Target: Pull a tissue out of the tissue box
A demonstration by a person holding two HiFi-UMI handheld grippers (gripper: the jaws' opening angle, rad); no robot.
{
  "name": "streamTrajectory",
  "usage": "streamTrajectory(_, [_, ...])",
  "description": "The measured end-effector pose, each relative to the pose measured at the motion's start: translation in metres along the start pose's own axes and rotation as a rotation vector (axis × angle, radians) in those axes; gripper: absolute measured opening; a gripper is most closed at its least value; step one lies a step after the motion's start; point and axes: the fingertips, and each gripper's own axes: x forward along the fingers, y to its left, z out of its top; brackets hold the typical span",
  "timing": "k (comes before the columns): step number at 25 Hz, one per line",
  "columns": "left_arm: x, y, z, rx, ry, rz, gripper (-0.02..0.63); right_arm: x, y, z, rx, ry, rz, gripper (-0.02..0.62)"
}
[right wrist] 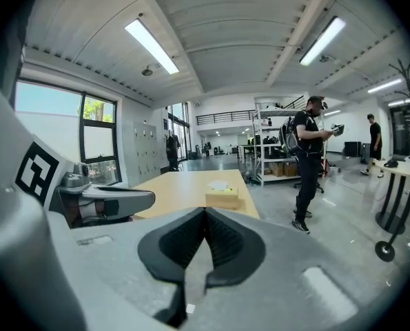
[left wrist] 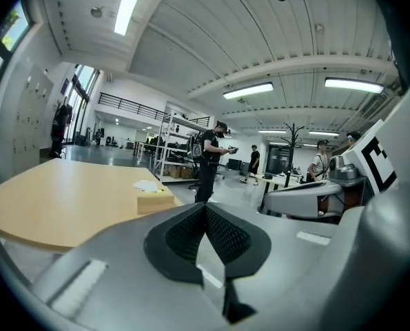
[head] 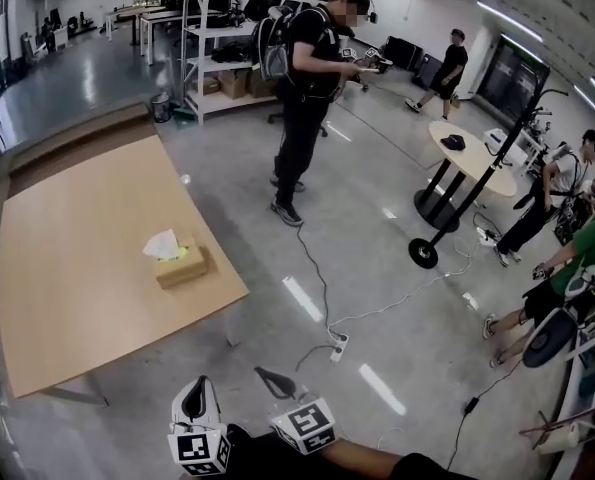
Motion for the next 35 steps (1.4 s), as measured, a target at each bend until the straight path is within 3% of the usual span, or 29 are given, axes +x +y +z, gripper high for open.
streamTrajectory(17, [-0.018,0.099,-0.001,-0.032,-0.032,0.214,0.018,0.084,0.050,0.001,-0.031,0.022,0.169,-0.009])
streamTrajectory(24, [0.027,0.137,0.011,-0.046,-0.021,0.271,0.018,0.150,0.027,0.013,-0.042,0.059,0.208,-0.009])
streamTrajectory(35, [0.138,0.207,0.054,-0.057,-0.007,0.331,0.018,0.281,-0.020,0.056,-0.091,0.135,0.254,-0.009])
